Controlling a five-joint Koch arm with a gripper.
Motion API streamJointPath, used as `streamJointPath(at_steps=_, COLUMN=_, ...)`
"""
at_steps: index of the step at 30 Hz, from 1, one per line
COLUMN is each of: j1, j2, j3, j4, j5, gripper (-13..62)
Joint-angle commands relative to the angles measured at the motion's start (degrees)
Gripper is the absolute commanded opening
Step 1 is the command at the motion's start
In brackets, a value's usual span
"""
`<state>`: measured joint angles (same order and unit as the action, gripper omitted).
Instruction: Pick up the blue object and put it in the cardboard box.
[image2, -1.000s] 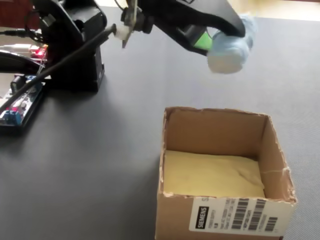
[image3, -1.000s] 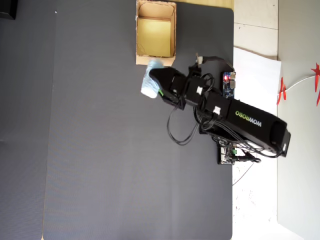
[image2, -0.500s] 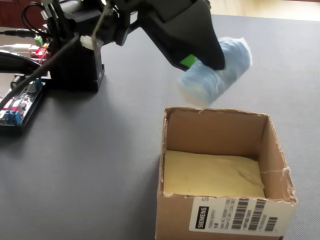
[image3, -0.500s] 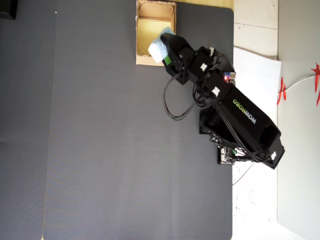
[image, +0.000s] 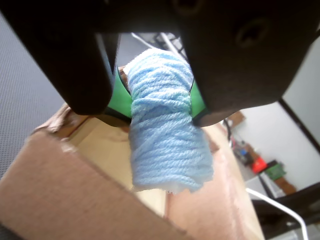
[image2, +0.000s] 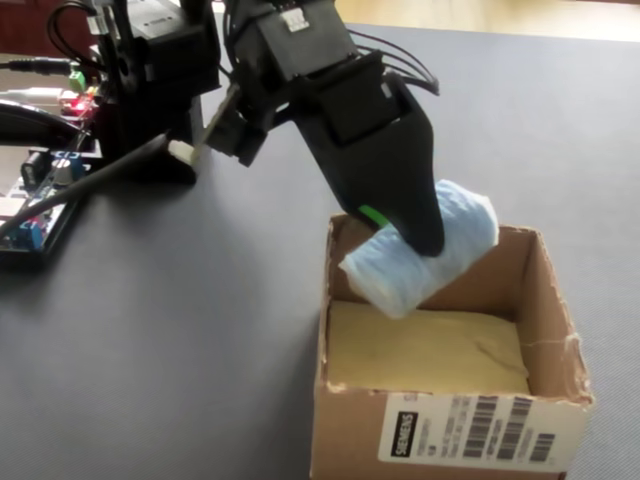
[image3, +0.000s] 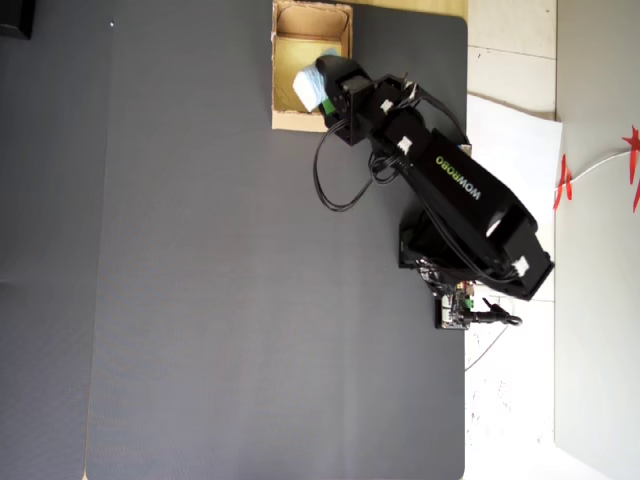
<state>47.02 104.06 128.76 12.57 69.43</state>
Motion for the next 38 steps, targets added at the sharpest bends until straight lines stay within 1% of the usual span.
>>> streamJointPath(at_steps=1, j1=-0.1, j2=-0.1, j3=-5.6, j4=-5.9, j5=3.6, gripper=25.2)
streamJointPath(at_steps=6, j1=-0.4, j2=-0.3, j3=-5.4, j4=-13.1, j5=6.0, gripper=29.7)
streamJointPath(at_steps=11, j1=-0.5, j2=0.6, j3=-4.8, j4=-16.9, j5=9.3, gripper=30.3)
streamJointPath(at_steps=13, j1=-1.6, j2=2.4, j3=-3.2, j4=-19.7, j5=12.4, gripper=31.6)
streamJointPath(at_steps=17, j1=-5.0, j2=7.0, j3=2.3, j4=-25.1, j5=16.8, gripper=31.7)
streamJointPath(at_steps=19, j1=-7.3, j2=9.9, j3=5.4, j4=-26.5, j5=18.4, gripper=33.9)
streamJointPath(at_steps=20, j1=-10.5, j2=13.4, j3=9.1, j4=-28.6, j5=19.2, gripper=33.9)
streamJointPath(at_steps=24, j1=-15.6, j2=18.4, j3=13.9, j4=-30.6, j5=20.0, gripper=33.9)
streamJointPath(at_steps=28, j1=-22.9, j2=22.9, j3=21.9, j4=-38.2, j5=23.9, gripper=33.9)
streamJointPath(at_steps=34, j1=-34.8, j2=30.0, j3=31.6, j4=-38.9, j5=24.2, gripper=34.0)
streamJointPath(at_steps=38, j1=-38.0, j2=31.3, j3=36.6, j4=-38.8, j5=24.2, gripper=34.0)
